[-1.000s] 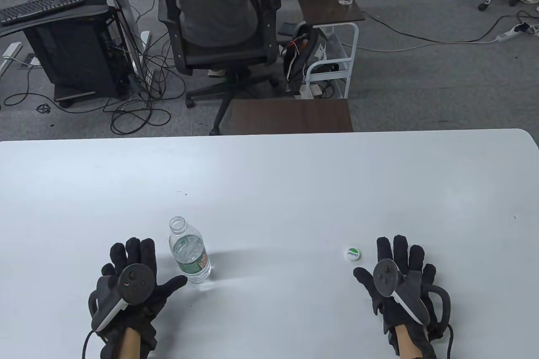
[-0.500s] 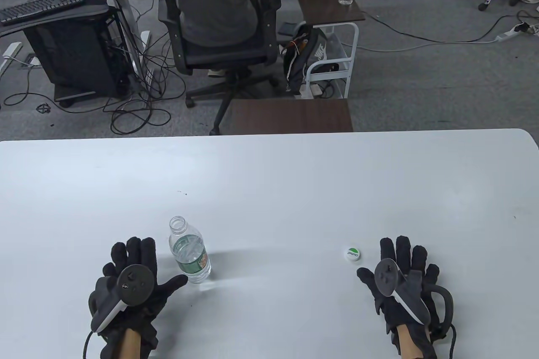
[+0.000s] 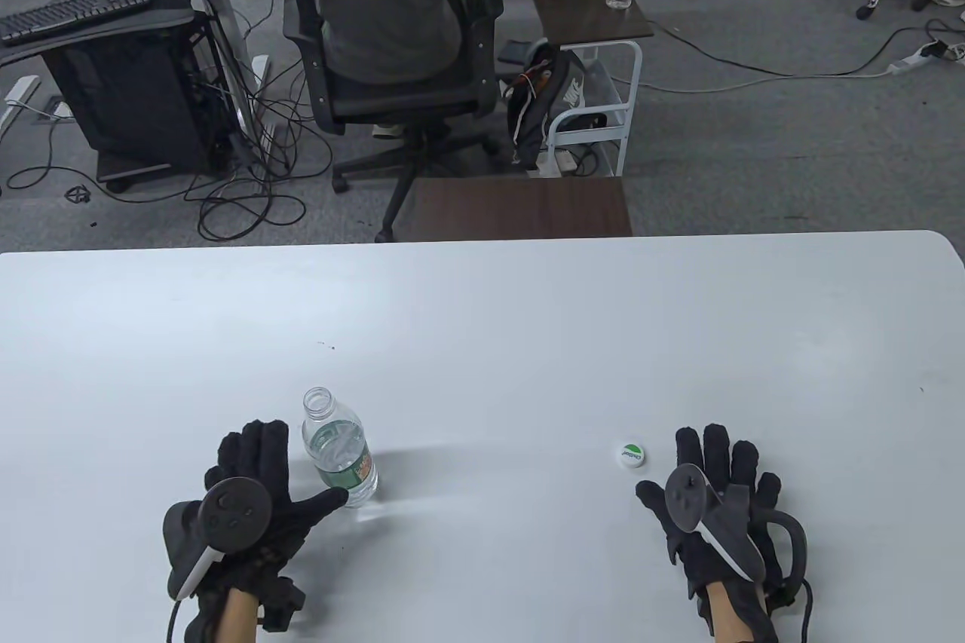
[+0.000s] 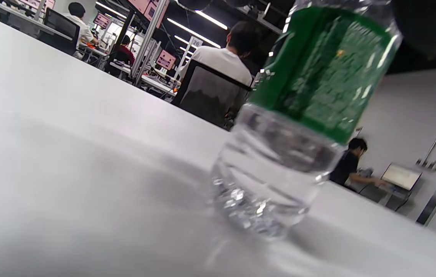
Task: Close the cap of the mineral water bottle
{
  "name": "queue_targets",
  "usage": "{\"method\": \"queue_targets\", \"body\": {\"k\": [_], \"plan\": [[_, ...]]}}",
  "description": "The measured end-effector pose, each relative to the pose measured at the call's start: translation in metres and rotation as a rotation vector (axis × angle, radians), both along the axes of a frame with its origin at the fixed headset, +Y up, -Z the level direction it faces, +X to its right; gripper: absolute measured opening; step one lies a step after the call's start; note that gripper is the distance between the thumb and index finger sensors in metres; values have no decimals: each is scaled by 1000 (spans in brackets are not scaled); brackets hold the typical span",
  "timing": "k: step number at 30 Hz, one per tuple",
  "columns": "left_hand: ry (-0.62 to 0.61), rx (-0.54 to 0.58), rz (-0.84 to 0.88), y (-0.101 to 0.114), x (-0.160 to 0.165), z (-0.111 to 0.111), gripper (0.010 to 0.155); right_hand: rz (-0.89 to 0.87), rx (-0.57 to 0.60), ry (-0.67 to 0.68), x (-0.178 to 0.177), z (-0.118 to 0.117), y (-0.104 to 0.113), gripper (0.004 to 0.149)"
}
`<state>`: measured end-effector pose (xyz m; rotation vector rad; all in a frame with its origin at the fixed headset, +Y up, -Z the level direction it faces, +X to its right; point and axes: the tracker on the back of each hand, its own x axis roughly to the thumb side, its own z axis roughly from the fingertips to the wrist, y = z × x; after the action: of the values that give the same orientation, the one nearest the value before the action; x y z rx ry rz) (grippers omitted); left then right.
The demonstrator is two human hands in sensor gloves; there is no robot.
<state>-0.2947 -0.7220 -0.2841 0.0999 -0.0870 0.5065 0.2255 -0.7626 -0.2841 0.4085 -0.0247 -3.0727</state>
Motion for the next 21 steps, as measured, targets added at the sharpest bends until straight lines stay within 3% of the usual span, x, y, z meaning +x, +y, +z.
{"method": "queue_targets", "body": {"k": [7,9,12,15,21], "plan": [[14,39,378,-5,22,-11,115,8,11,16,-8,0,2,88],[28,65,360,-4,30,-15,114,8,15,21,-9,1,3,88],[133,124,315,-5,34,-17,96,5,21,24,-10,1,3,88],[134,104,383,-5,37,-17,91,0,22,22,-9,1,3,88],[91,191,363,6,46,-10,82,0,17,18,-10,1,3,88]]}}
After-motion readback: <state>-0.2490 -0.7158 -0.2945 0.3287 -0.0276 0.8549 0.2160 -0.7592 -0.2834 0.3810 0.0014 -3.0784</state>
